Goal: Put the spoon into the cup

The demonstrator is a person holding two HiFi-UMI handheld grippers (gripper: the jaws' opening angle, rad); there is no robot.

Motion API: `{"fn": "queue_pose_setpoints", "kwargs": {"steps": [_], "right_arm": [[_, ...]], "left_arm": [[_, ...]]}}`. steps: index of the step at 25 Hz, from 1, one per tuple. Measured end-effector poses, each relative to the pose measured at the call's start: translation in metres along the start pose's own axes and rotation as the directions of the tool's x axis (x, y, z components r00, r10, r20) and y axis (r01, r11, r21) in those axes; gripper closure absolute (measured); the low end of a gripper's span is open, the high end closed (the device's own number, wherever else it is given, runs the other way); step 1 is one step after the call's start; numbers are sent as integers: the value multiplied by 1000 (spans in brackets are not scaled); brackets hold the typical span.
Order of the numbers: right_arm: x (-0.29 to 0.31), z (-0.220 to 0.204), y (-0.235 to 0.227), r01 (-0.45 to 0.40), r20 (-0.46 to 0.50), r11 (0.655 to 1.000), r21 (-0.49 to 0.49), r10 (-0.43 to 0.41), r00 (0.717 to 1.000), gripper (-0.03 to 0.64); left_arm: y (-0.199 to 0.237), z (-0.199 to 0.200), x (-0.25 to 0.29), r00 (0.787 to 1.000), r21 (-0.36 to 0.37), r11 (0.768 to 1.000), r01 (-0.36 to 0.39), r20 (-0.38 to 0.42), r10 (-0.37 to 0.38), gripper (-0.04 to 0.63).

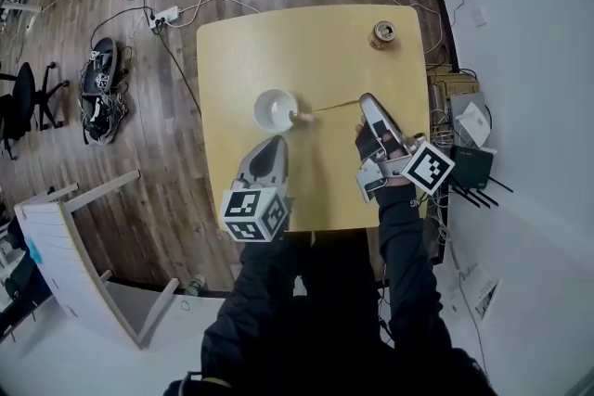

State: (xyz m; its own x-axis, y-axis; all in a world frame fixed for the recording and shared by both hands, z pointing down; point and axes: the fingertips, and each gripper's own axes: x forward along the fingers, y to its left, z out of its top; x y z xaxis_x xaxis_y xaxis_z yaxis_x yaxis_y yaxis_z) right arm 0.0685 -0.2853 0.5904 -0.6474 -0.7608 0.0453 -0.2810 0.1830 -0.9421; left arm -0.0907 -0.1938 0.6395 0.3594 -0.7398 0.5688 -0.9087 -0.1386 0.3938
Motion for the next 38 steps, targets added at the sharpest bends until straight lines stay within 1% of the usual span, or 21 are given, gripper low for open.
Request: {"fn": "queue_pose_setpoints", "kwargs": {"steps": [4, 7, 10, 13, 17, 25, 26, 28, 30, 33, 38], "right_arm": [[20, -22, -12, 28, -13, 1000, -11, -28, 1000, 594], [34, -40, -21, 68, -39, 996, -52, -70, 997, 594], [55, -61, -27, 128, -69, 986, -111, -136, 988, 594], [64, -79, -32, 169, -88, 973, -158, -184, 979, 594], [74, -97, -36, 199, -95, 962, -189, -220, 971, 594], [74, -96, -45, 247, -50, 949, -194, -261, 964, 592], [74, -96, -45, 254, -49, 949, -189, -267, 962, 577], [72, -95, -46, 271, -50, 946, -181, -284, 958, 505], [66, -92, -44, 286, -49, 941, -180, -299, 953, 467], [54, -84, -37, 311, -37, 928, -205, -325, 945, 451], [33, -82, -8, 333, -40, 899, -286, -358, 933, 456]], "left_arm": [[22, -10, -8, 999, -32, 999, -42, 8, 42, 560], [37, -15, -13, 998, -52, 997, -60, 7, 60, 560], [58, -11, -21, 998, -71, 995, -70, 5, 70, 560], [71, -11, -28, 997, -82, 994, -73, 2, 73, 560], [90, -10, -38, 997, -91, 993, -76, 2, 77, 560], [114, -8, -49, 997, -102, 991, -82, 3, 83, 560], [116, -5, -51, 997, -102, 991, -81, 5, 82, 560], [120, 3, -56, 997, -101, 992, -76, 10, 78, 560], [120, 10, -62, 997, -95, 993, -71, 16, 73, 560], [119, 22, -69, 997, -87, 994, -63, 28, 65, 560], [110, 39, -82, 998, -81, 996, -46, 46, 50, 560]]}}
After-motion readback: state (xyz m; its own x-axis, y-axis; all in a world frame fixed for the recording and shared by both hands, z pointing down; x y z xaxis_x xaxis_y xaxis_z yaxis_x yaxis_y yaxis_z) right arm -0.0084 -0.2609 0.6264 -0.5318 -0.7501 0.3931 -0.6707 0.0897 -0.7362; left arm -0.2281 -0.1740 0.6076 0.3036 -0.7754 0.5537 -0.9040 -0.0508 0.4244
